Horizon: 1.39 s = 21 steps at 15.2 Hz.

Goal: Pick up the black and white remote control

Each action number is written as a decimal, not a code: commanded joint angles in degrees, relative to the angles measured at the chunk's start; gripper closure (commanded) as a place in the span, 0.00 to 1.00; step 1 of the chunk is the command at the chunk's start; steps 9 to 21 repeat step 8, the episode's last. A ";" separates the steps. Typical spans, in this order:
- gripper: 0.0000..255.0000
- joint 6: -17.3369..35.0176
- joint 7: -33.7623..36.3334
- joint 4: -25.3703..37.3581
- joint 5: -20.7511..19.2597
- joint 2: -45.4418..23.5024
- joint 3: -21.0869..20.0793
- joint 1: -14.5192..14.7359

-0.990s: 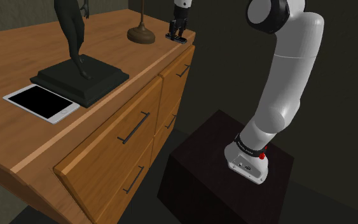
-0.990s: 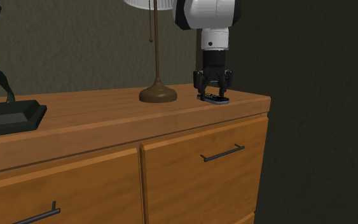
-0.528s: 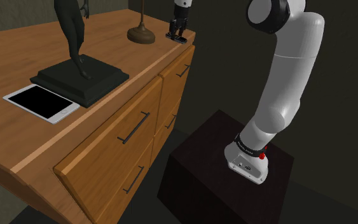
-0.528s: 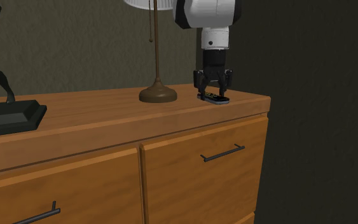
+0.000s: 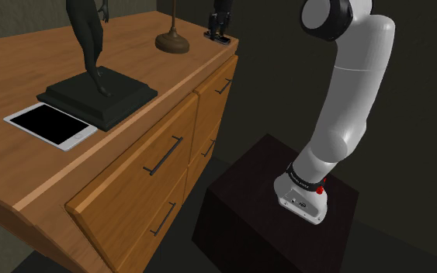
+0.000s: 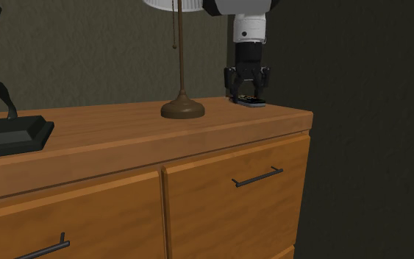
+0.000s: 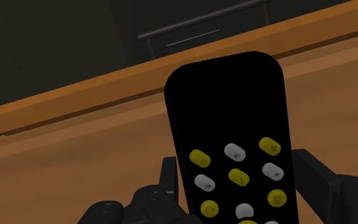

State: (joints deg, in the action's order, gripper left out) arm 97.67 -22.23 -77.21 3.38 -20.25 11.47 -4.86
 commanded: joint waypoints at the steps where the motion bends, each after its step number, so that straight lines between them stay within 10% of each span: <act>1: 1.00 -1.64 -0.02 1.74 0.02 -0.12 0.03 -0.10; 21: 1.00 -6.15 -0.06 7.27 0.21 -1.14 0.06 -0.44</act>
